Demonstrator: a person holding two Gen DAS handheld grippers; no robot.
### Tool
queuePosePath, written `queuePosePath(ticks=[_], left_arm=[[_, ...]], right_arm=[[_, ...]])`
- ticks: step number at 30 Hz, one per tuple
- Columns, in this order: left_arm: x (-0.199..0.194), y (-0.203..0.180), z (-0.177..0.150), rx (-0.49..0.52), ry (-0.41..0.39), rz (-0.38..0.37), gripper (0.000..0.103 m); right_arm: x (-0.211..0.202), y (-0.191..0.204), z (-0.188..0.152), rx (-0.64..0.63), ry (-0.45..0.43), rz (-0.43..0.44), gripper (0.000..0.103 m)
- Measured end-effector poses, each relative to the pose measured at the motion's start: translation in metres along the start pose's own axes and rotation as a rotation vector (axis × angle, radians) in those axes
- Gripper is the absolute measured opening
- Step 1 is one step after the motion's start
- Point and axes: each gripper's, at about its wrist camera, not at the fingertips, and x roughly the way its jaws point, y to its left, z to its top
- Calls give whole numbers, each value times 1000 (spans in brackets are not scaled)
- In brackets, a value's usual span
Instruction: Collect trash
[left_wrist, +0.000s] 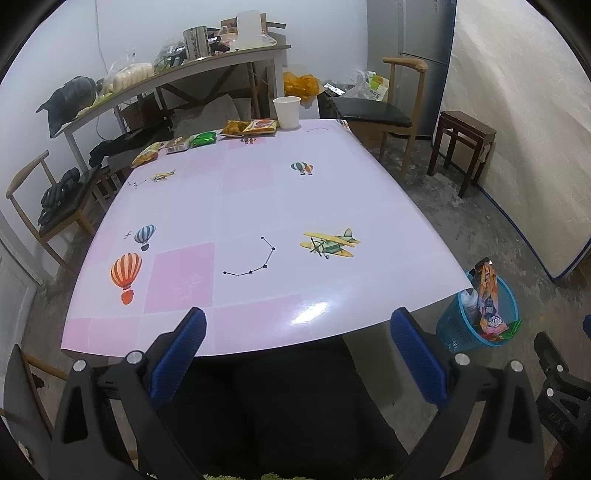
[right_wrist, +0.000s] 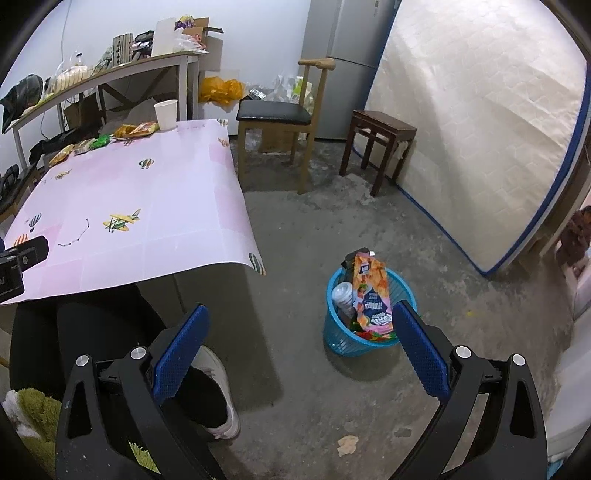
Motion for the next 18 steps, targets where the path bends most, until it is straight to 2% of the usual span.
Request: queuePosePath(ticks=[18], left_arm=[[1, 4, -1, -12, 4, 2, 98]], right_arm=[[-3, 2, 4, 1, -5, -3, 95]])
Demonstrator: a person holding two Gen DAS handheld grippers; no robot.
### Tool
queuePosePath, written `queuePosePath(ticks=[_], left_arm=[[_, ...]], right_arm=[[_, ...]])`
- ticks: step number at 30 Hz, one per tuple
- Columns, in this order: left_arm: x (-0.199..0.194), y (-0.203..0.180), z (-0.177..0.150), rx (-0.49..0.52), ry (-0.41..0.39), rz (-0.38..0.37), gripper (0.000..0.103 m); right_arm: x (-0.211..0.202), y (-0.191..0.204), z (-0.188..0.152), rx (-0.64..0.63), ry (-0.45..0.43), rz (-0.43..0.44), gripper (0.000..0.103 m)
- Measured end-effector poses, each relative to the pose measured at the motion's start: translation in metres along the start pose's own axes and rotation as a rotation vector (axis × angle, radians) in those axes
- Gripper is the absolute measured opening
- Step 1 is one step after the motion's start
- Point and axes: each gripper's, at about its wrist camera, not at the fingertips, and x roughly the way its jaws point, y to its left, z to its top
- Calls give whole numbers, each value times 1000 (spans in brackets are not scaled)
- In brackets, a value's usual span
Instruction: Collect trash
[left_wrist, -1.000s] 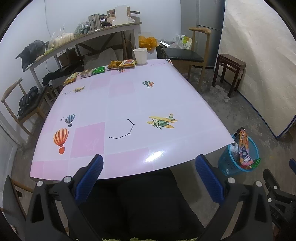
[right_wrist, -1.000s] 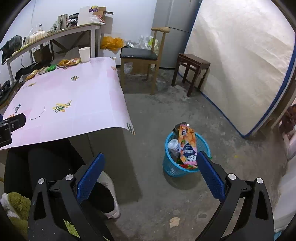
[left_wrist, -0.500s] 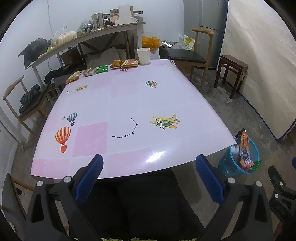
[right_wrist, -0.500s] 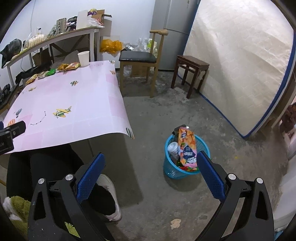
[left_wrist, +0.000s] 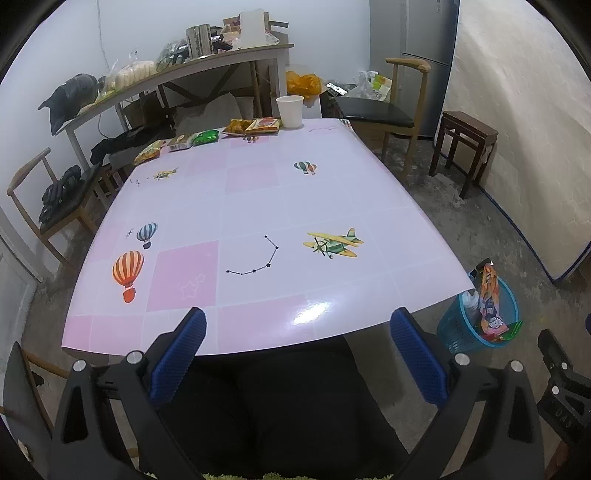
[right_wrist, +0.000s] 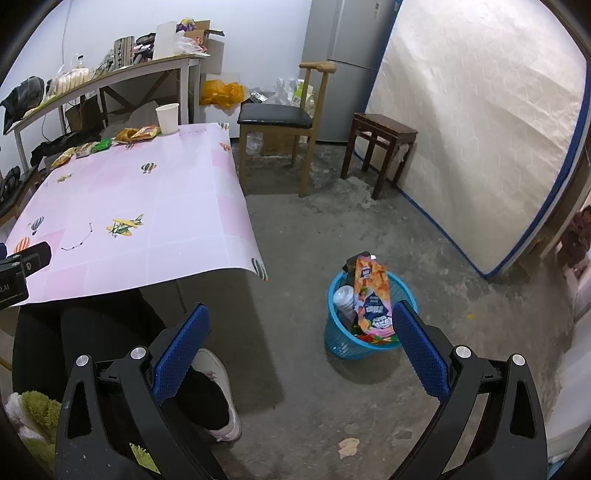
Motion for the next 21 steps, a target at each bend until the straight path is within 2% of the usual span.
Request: queuePosePath(ticks=[21], left_arm=[[0, 4, 3, -12, -2, 0, 98]], right_arm=[[-4, 2, 2, 10, -10, -6, 95]])
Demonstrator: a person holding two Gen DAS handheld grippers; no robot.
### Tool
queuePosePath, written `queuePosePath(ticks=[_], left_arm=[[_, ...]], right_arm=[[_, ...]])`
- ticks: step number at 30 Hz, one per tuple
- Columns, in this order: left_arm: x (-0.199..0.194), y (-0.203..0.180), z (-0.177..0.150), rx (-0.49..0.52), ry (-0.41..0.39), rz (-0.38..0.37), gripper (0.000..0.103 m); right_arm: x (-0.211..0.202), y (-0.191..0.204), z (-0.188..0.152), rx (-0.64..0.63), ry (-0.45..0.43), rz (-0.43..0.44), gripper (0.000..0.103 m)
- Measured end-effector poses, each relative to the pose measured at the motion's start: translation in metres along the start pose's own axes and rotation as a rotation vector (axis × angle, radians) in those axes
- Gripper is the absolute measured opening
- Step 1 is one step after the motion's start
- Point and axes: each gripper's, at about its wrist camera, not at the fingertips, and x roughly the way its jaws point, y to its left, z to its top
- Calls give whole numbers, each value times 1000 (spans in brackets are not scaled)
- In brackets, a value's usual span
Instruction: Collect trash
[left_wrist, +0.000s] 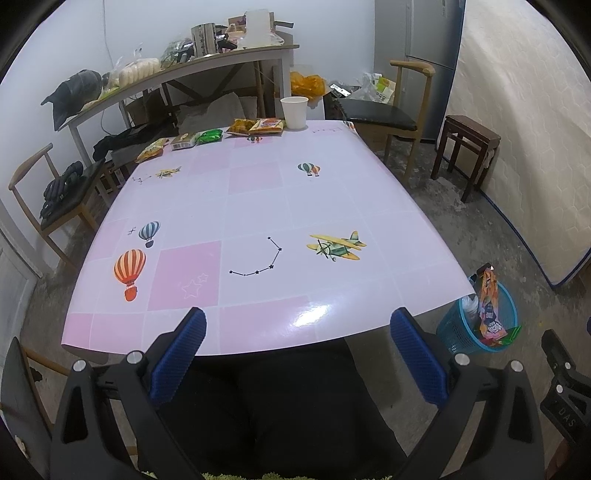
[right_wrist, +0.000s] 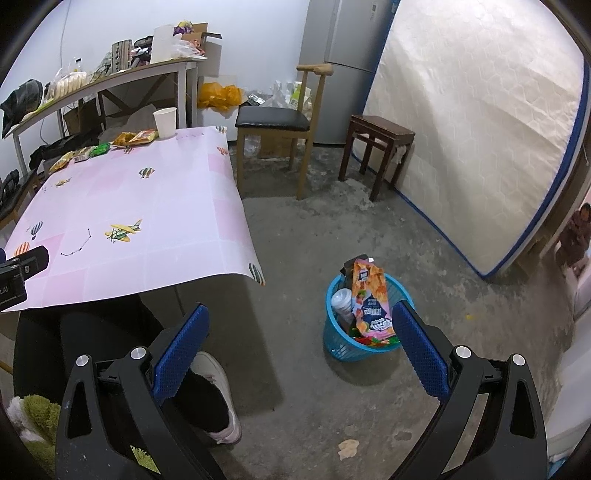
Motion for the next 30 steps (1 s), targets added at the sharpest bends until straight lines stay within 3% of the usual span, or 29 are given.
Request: queuePosePath(ticks=[30], left_arm=[[-3, 1, -3, -7, 2, 3, 98]], right_arm=[[-1, 1, 0, 1, -1, -2, 95]])
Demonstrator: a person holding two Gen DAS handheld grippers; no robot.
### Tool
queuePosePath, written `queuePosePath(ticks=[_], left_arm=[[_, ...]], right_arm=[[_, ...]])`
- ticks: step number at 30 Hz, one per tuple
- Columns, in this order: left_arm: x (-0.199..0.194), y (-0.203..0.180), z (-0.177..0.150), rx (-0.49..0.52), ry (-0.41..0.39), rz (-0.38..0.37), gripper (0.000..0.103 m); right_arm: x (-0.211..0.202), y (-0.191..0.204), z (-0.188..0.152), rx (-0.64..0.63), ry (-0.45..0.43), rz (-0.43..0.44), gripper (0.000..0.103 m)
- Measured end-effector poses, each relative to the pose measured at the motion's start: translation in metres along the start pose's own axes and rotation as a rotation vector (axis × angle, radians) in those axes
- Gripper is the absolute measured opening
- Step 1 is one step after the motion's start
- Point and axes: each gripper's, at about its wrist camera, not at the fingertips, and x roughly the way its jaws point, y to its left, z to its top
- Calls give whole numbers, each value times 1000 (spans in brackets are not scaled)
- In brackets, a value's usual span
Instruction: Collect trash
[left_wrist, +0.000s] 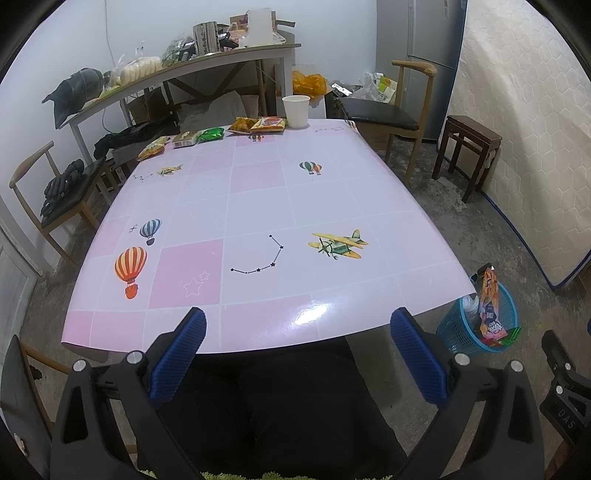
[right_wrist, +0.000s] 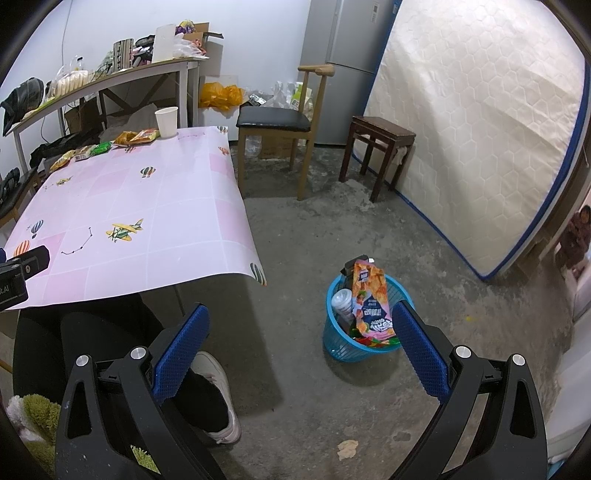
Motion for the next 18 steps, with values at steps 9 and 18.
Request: queuePosePath(ticks=[9, 18], left_arm=[[0, 0, 0, 0, 1, 0, 98], [0, 0, 0, 1, 0, 1, 98]], right_arm=[[0, 0, -1, -1, 0, 1, 95], [0, 1, 0, 0, -1, 2, 95]])
